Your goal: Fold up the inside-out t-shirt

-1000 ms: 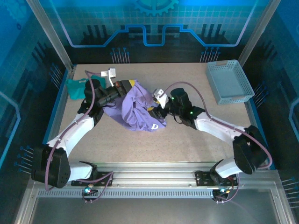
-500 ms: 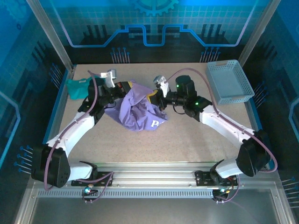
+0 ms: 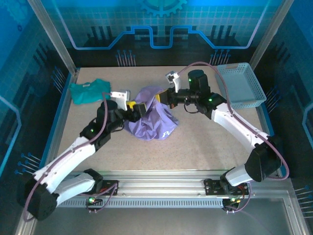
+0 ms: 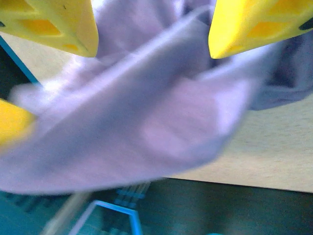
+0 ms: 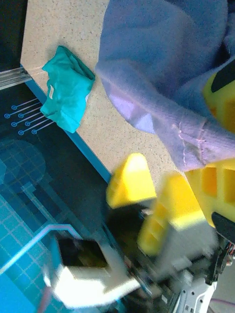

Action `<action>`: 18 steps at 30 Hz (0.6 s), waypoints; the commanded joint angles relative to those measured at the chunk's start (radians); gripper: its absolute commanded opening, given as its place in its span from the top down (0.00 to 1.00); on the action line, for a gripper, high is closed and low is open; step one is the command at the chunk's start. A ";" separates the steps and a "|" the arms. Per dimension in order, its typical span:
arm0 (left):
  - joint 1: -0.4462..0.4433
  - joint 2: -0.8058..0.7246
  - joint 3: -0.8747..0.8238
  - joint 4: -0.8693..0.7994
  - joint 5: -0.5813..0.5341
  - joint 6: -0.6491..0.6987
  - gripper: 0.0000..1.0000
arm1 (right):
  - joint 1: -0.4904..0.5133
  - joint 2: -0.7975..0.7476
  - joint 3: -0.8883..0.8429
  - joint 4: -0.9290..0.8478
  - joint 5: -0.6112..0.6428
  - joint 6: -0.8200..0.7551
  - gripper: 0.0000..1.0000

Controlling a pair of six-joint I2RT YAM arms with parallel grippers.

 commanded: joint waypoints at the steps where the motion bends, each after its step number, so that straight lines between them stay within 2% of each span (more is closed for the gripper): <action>1: -0.049 -0.006 -0.041 0.052 0.119 0.035 0.41 | -0.005 0.023 0.056 -0.031 -0.036 0.059 0.99; 5: -0.064 0.093 -0.002 0.114 0.178 0.043 0.46 | -0.001 0.038 0.070 -0.037 -0.050 0.079 0.99; 16: -0.045 0.290 0.150 0.126 0.125 0.097 0.45 | -0.001 0.026 0.064 -0.052 -0.047 0.093 0.99; 18: -0.036 0.311 0.163 0.134 0.126 0.098 0.48 | -0.001 0.027 0.062 -0.055 -0.048 0.091 0.99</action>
